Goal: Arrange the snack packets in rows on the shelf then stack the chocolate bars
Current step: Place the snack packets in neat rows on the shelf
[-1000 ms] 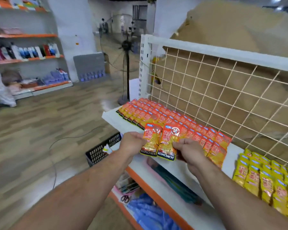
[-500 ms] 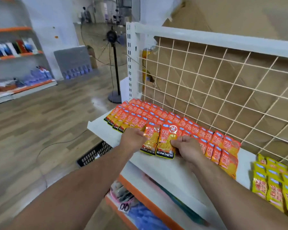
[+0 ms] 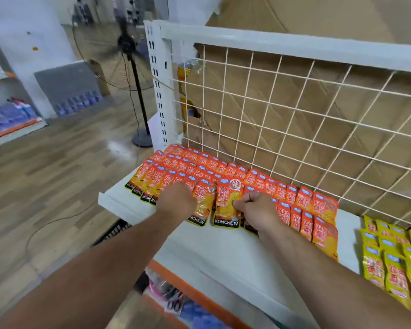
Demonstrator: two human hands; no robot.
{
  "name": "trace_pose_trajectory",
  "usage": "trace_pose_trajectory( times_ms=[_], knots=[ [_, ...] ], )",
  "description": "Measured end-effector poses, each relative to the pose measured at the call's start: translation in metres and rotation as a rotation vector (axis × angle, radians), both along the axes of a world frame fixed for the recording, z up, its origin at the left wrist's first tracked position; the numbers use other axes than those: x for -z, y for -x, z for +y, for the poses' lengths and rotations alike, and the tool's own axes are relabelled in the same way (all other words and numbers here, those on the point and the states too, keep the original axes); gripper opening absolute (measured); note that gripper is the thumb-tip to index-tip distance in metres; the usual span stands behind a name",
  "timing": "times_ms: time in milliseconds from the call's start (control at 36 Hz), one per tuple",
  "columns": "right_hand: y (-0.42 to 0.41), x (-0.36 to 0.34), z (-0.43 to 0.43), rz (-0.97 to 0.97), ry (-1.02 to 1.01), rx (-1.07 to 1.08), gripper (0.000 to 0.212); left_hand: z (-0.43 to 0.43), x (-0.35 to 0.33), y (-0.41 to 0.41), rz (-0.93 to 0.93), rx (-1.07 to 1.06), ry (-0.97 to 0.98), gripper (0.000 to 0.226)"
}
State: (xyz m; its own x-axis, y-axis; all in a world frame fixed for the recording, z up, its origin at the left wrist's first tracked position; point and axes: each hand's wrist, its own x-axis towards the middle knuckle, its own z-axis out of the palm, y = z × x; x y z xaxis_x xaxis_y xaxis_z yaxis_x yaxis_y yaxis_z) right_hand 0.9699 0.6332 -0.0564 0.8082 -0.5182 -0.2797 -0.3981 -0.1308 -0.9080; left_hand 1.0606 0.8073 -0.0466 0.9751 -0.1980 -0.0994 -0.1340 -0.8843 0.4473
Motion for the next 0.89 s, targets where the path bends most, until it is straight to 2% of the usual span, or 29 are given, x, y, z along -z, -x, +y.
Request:
trace_pose_trajectory(
  times_ms=[83,194,361,500,611,694,778,889],
  knots=[
    [-0.004,0.001,0.002,-0.002,-0.001,0.019,0.036,0.003,0.001,-0.005,-0.017,0.042,-0.023,0.017],
    [-0.008,-0.001,0.004,0.005,0.012,0.034,0.035,0.006,0.002,-0.011,-0.035,0.091,-0.047,0.007],
    [-0.011,-0.001,0.012,0.004,0.054,0.066,0.034,0.008,0.004,-0.017,-0.064,0.172,-0.094,0.016],
    [-0.012,-0.001,0.022,0.017,0.077,0.080,0.033,0.012,0.003,-0.020,-0.077,0.235,-0.123,0.015],
    [-0.016,0.001,0.034,0.050,0.068,0.105,0.027,0.016,0.000,-0.023,-0.210,0.297,-0.120,0.022],
    [-0.020,0.002,0.043,0.099,0.135,0.096,0.026,0.022,-0.003,-0.026,-0.325,0.329,-0.146,0.038],
    [-0.023,0.002,0.049,0.148,0.217,0.093,0.024,0.027,-0.003,-0.031,-0.442,0.360,-0.208,0.043],
    [-0.025,0.003,0.053,0.249,0.373,0.084,0.010,0.033,-0.003,-0.035,-0.451,0.381,-0.209,0.045]
  ],
)
